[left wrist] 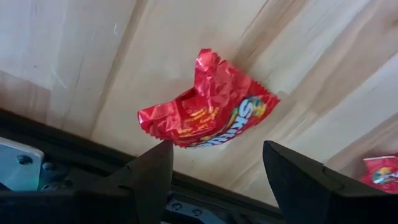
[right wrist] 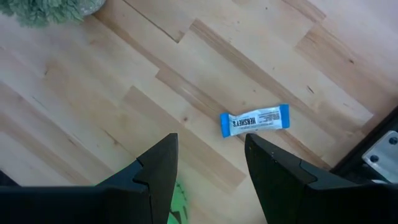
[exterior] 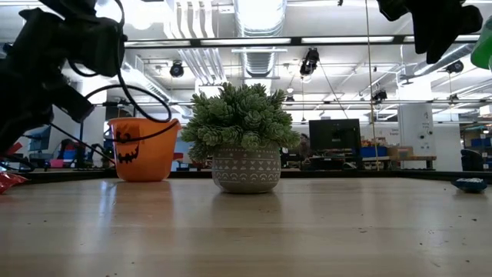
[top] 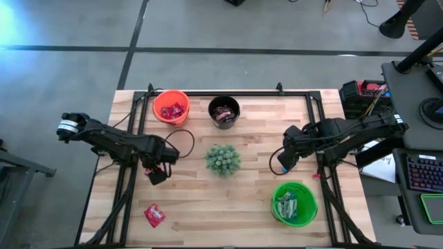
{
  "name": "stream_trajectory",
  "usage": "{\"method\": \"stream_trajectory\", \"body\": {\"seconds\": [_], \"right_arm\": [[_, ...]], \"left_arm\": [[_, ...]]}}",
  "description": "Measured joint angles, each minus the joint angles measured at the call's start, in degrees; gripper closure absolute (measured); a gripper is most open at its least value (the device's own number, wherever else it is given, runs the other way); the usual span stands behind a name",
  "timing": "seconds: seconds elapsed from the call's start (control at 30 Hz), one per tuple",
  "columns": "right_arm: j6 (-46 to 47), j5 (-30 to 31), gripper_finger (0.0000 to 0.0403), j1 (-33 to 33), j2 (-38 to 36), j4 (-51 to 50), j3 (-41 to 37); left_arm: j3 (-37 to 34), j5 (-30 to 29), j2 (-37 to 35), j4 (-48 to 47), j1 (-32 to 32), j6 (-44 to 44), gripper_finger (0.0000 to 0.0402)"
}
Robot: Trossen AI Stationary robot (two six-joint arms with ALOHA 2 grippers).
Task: Sort candy
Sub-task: Put the red candy into the orange bucket
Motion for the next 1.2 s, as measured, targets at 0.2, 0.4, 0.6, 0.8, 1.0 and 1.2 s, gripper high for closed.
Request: {"method": "stream_trajectory", "body": {"seconds": [0.2,0.4,0.6,0.8,1.0,1.2], "right_arm": [[1.23,0.00,0.0225,0.00,0.00,0.58,0.00],[1.58,-0.77,0.0225,0.00,0.00,3.04,0.00],[3.00,-2.47,0.0225,0.00,0.00,4.65,0.00],[3.82,-3.28,0.0225,0.01,-0.02,5.86,0.00],[4.24,-3.28,0.0225,0.01,-0.02,5.98,0.00],[4.04,-3.21,0.0225,0.00,-0.02,6.01,0.00]], "left_arm": [[-1.18,-0.28,0.00,2.65,0.00,1.27,0.0171],[-4.31,-0.26,0.00,5.32,0.00,2.49,0.0171],[-8.65,0.18,-0.06,10.76,0.01,1.57,0.0171],[-10.80,1.24,-0.24,11.90,0.02,1.09,0.0222],[-9.81,1.66,-0.15,11.56,0.02,2.86,0.0353],[-5.98,0.22,0.04,10.83,0.00,4.63,0.0387]]}}
